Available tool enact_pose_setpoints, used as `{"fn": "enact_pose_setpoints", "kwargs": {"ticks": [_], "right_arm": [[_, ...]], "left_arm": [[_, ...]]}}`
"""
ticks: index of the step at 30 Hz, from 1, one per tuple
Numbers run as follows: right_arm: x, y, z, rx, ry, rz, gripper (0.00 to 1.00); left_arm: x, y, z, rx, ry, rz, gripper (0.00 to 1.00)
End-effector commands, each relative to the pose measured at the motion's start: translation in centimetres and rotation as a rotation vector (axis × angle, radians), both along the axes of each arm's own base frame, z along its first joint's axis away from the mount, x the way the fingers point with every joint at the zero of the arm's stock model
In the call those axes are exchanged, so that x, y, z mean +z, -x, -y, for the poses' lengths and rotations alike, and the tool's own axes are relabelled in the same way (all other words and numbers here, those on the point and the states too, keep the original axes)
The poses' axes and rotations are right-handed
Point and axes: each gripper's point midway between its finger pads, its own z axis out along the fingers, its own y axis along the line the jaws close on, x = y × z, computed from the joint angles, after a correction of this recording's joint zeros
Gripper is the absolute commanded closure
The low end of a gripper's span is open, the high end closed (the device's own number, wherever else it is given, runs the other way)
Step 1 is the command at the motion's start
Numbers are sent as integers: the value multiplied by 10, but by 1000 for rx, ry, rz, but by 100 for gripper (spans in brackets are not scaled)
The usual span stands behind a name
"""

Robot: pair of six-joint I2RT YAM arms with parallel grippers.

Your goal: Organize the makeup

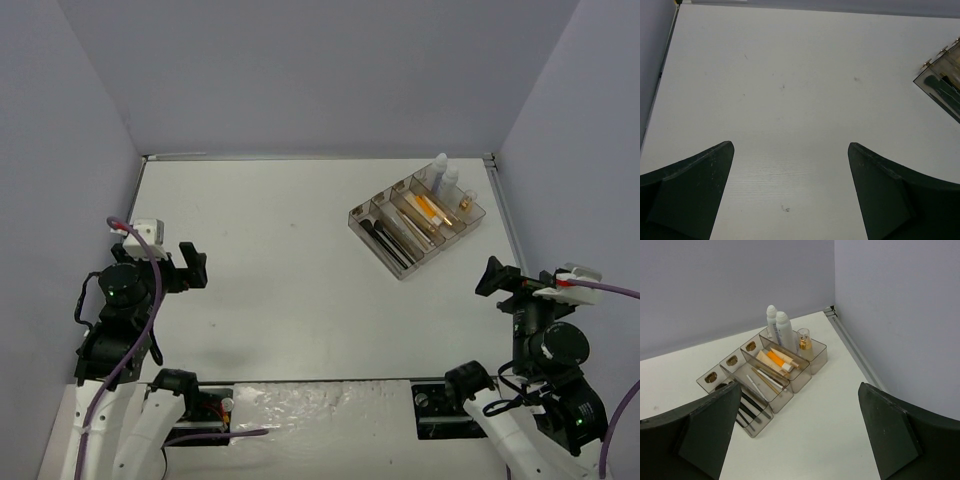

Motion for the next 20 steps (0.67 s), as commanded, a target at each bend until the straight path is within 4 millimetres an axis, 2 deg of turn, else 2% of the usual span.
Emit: {"fn": "enact_pose_setpoints", "kwargs": {"ticks": [1, 5, 20], "right_arm": [[3, -4, 0, -14, -48, 43, 0], [0, -8, -7, 14, -46, 30, 0], [-5, -8, -9, 31, -35, 24, 0]], "left_arm": [[12, 0, -4, 18, -9, 61, 3], [8, 0, -6, 28, -14, 58, 3], [3, -1, -11, 54, -27, 41, 3]]}}
